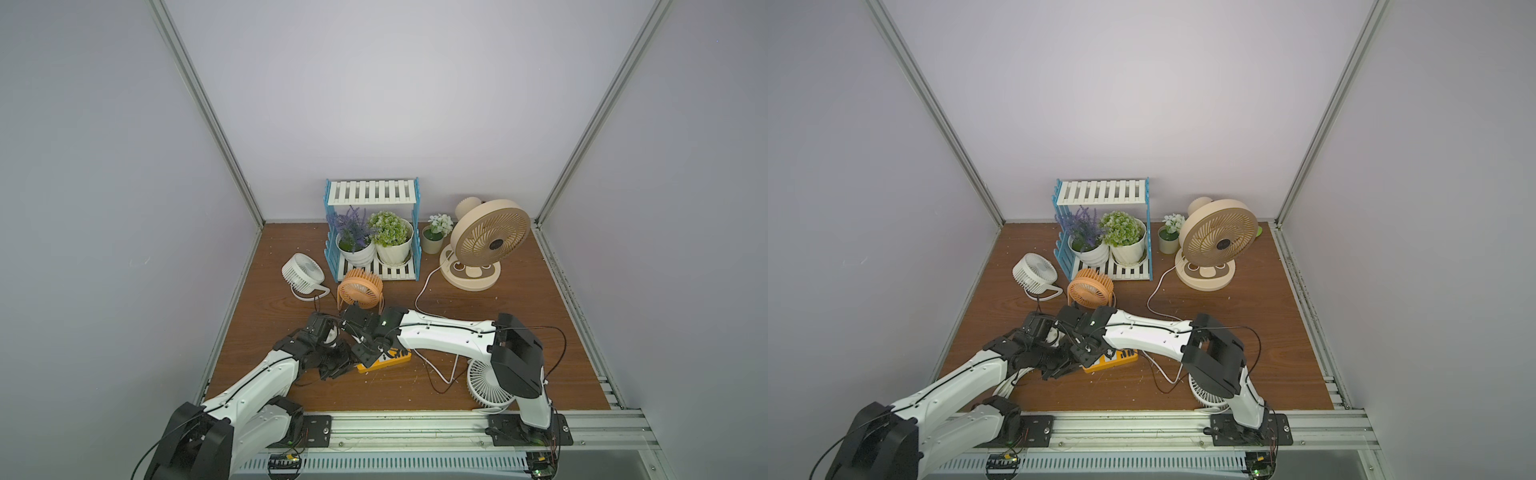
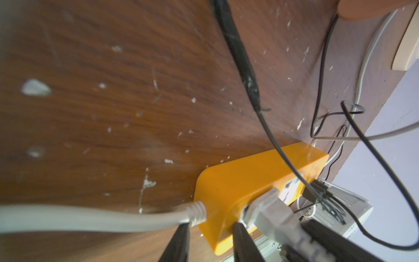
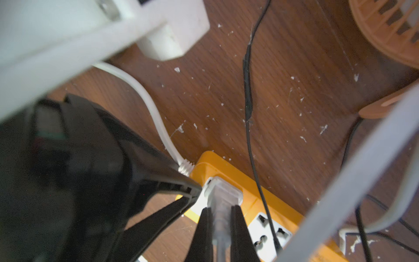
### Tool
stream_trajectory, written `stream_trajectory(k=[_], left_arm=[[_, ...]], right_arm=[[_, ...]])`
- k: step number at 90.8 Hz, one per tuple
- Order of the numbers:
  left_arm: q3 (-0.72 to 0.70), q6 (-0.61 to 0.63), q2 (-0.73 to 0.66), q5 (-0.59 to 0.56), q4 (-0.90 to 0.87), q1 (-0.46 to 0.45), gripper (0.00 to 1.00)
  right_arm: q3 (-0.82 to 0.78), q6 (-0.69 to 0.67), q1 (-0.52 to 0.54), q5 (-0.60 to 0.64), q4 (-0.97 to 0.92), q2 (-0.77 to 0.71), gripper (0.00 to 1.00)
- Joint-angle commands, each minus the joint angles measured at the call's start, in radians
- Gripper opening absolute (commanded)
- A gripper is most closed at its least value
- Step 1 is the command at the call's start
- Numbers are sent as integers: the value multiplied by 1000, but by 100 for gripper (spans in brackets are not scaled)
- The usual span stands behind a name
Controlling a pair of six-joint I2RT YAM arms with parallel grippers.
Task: Unplug the desk fan from the power strip
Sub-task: Remove the plug from the socket.
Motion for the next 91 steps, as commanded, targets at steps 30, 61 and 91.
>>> stream_trajectory(k=[30, 61, 91], left_arm=[[-16, 13, 29, -45, -46, 6, 35], [-14, 10, 34, -48, -55, 6, 35], [-14, 9, 36, -48, -57, 6, 35]], right_arm=[[26, -4, 21, 31, 10, -20, 0], [49, -18, 22, 13, 18, -60, 0], [35, -12, 21, 26, 9, -92, 0]])
